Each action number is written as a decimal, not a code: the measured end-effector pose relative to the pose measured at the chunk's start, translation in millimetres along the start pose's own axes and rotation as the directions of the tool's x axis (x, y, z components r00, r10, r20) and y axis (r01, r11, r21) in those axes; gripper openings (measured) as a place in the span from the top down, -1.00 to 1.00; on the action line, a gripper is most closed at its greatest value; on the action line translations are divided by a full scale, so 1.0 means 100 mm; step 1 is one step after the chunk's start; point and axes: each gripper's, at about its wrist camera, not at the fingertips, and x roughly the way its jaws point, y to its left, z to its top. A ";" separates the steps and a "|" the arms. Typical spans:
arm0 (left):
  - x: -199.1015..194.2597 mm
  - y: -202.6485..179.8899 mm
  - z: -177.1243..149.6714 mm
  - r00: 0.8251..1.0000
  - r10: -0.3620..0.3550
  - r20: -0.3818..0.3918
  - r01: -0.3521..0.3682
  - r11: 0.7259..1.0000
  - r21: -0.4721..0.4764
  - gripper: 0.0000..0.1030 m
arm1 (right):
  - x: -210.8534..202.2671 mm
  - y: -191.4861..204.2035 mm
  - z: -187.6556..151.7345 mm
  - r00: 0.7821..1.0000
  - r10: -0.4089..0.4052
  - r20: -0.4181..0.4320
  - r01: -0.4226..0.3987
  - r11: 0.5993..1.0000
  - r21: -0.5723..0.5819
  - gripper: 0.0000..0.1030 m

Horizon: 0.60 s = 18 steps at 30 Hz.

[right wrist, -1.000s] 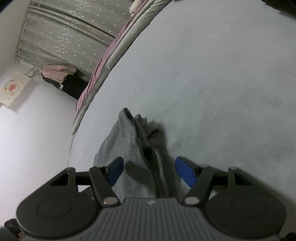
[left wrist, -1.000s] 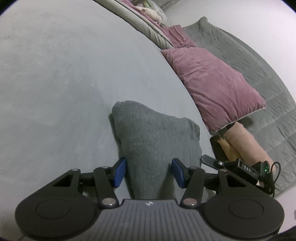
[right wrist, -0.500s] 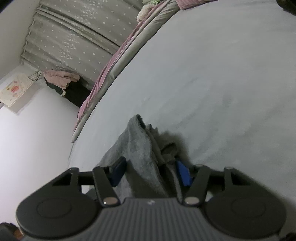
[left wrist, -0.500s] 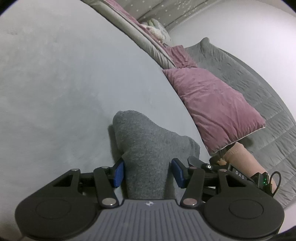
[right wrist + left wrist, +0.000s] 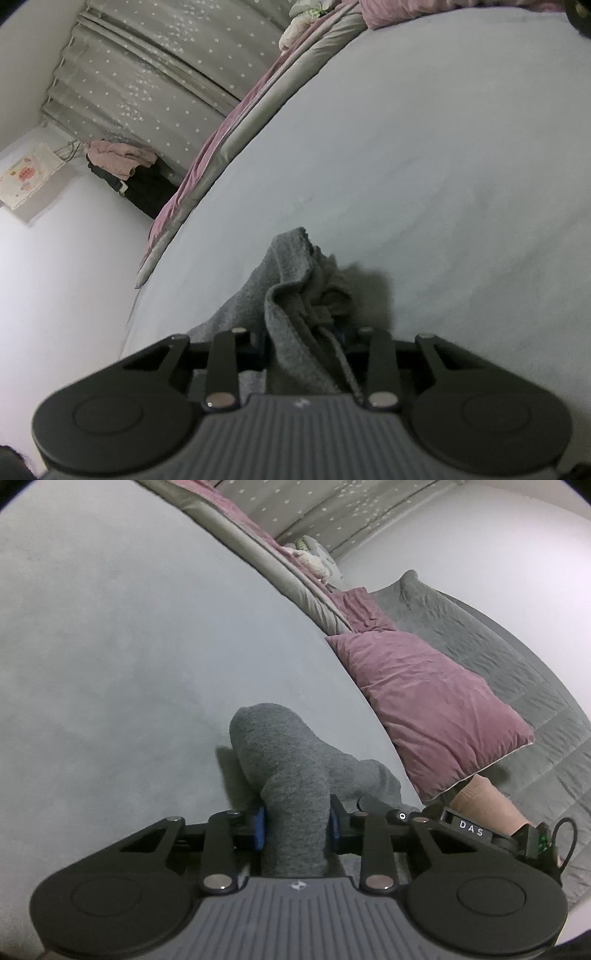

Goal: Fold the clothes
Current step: 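Grasp the folded grey sweater edge with the left gripper, then lift and carry the grey sweater with the left gripper toward the beige stack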

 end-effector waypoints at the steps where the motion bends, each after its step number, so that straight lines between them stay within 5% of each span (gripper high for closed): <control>1: -0.02 -0.02 0.00 1.000 -0.001 0.005 0.001 1.000 0.008 0.47 | -0.02 0.02 0.00 1.000 0.001 0.005 -0.001 1.000 -0.002 0.46; 18: -0.45 -0.68 0.01 0.998 -0.039 0.052 0.035 0.997 0.072 0.51 | -0.74 0.25 0.12 0.994 0.081 0.080 -0.079 0.996 -0.033 0.47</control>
